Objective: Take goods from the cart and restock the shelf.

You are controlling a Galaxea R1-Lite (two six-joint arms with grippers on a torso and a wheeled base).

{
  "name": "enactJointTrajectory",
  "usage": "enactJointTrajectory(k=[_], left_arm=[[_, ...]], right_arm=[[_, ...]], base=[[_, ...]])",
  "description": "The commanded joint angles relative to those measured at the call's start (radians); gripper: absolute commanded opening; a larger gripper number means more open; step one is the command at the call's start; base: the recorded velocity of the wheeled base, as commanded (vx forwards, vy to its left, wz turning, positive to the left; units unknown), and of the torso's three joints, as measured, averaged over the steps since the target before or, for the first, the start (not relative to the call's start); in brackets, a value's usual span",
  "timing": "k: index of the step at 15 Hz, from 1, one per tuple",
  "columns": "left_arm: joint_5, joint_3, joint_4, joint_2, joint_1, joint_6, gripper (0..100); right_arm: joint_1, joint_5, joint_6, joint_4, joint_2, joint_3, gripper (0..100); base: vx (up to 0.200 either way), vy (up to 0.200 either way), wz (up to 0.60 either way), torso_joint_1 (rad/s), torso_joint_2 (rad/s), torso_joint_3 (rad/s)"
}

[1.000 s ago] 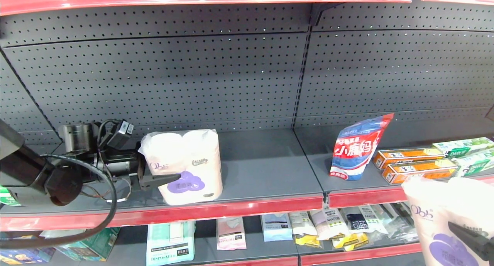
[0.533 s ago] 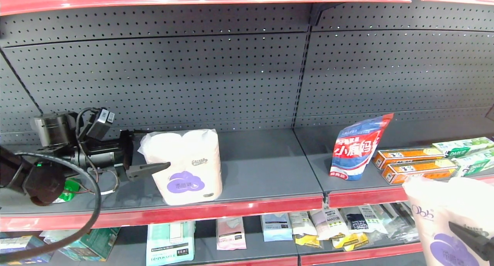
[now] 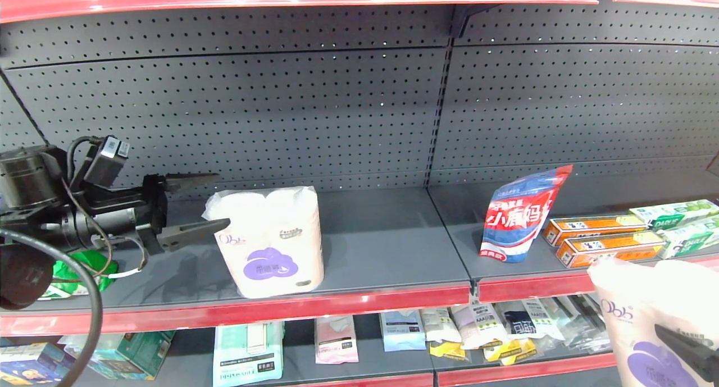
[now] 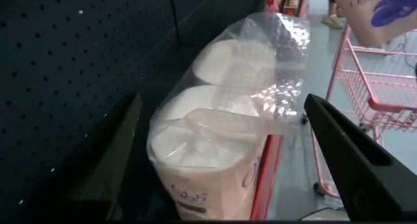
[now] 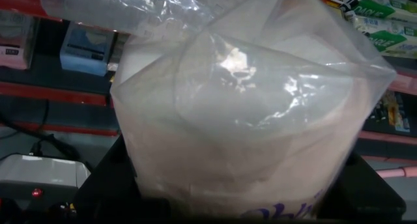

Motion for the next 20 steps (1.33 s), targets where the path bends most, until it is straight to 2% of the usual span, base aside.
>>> enactJointTrajectory(k=[1,3,4,5,6,8,10,11,12,13,15,16,18,19,20], left_arm=[[0.017,-0.010,-0.009,-0.013,0.015,-0.026,100],[0.068,-0.004,-0.056,-0.064,0.018,-0.163,100],[0.114,-0.003,-0.070,-0.079,0.016,-0.218,100],[0.167,-0.006,-0.085,-0.082,0.016,-0.252,100],[0.258,-0.003,-0.113,-0.081,0.016,-0.265,100],[0.393,0.016,-0.154,-0.084,0.016,-0.264,100],[0.586,0.045,-0.179,-0.095,-0.005,-0.261,100],[0.664,0.080,-0.180,-0.110,-0.011,-0.259,100],[0.735,0.122,-0.173,-0.130,-0.014,-0.253,100],[0.838,0.139,-0.171,-0.133,-0.014,-0.238,100],[1.025,0.126,-0.162,-0.147,-0.017,-0.236,100],[1.074,0.131,-0.147,-0.164,-0.017,-0.236,100],[1.226,0.136,-0.032,-0.236,-0.007,-0.238,100],[1.249,0.146,0.013,-0.286,-0.016,-0.241,100],[1.244,0.169,0.050,-0.337,-0.030,-0.242,100]], right_arm=[[0.000,-0.001,0.000,0.000,-0.003,0.000,0],[0.000,0.001,0.000,0.000,0.000,0.006,0],[0.000,0.001,0.000,-0.002,-0.003,0.008,0],[0.000,0.001,0.000,0.000,-0.003,0.008,0],[0.000,0.002,0.000,0.000,-0.003,0.008,0],[0.000,0.002,0.000,-0.002,0.000,0.003,0],[0.001,0.008,0.000,-0.002,0.006,-0.003,0],[0.001,0.012,0.002,-0.002,0.006,-0.006,0],[0.005,0.013,0.002,-0.002,0.008,-0.007,0],[0.005,0.013,0.003,-0.002,0.009,-0.006,0],[0.005,0.015,0.009,-0.003,0.009,0.002,0],[0.006,0.022,0.008,-0.003,0.008,-0.001,0],[0.006,0.041,0.008,-0.003,0.012,-0.033,0],[0.006,0.047,0.006,-0.003,0.012,-0.047,0],[0.006,0.054,0.006,-0.003,0.011,-0.053,0]], base=[[0.000,0.000,0.00,0.000,0.00,0.000],[0.000,0.000,0.00,0.000,0.00,0.000],[0.000,0.000,0.00,0.000,0.00,0.000],[0.000,0.000,0.00,0.000,0.00,0.000],[0.000,0.000,0.00,0.000,0.00,0.000],[0.000,0.000,0.00,0.000,0.00,0.000],[0.000,0.000,0.00,0.000,0.00,0.000],[0.000,0.000,0.00,0.000,0.00,0.000],[0.000,0.000,0.00,0.000,0.00,0.000],[0.000,0.000,0.00,0.000,0.00,0.000],[0.000,0.000,0.00,0.000,0.00,0.000],[0.000,0.000,0.00,0.000,0.00,0.000],[0.000,0.000,0.00,0.000,0.00,0.000],[0.000,0.000,0.00,0.000,0.00,0.000],[0.000,0.000,0.00,0.000,0.00,0.000]])
